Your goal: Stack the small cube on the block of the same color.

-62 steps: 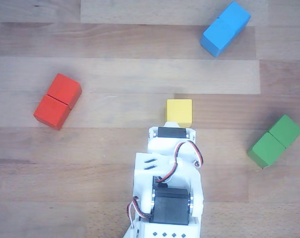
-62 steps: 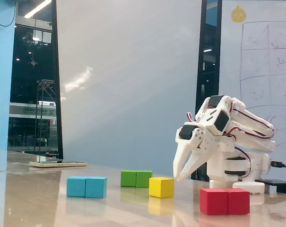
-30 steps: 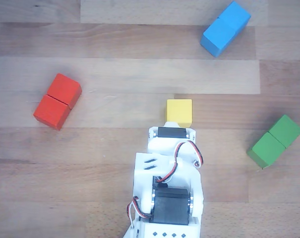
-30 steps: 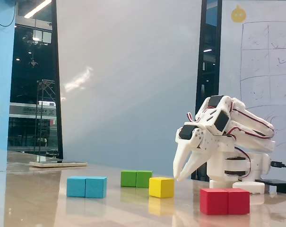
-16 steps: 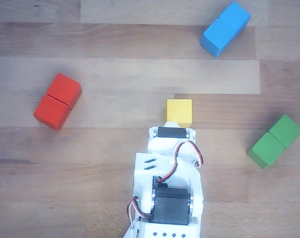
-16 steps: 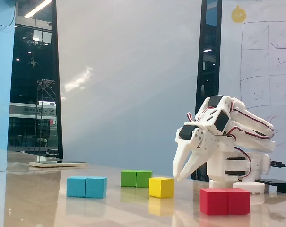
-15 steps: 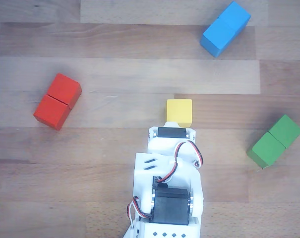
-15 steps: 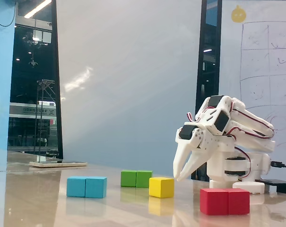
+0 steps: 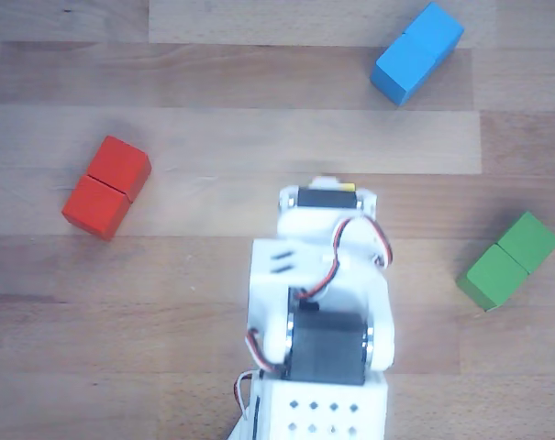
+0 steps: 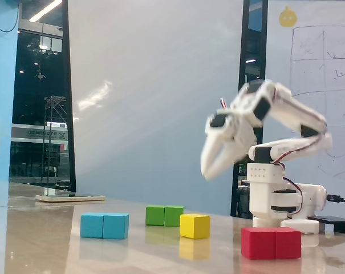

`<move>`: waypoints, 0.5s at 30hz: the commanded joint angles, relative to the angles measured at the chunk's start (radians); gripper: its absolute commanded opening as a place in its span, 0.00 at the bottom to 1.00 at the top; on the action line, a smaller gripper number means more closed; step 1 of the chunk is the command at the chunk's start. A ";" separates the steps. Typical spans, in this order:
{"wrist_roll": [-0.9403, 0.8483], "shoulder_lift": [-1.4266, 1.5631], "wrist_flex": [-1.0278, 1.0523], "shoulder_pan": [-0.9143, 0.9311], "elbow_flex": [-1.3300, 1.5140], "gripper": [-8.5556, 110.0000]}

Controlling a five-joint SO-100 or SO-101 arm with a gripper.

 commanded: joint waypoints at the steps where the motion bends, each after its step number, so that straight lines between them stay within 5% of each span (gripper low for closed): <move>1: 0.000 -0.270 -0.034 0.008 -0.411 0.07; 15: -0.003 -0.879 -0.006 0.009 -0.871 0.07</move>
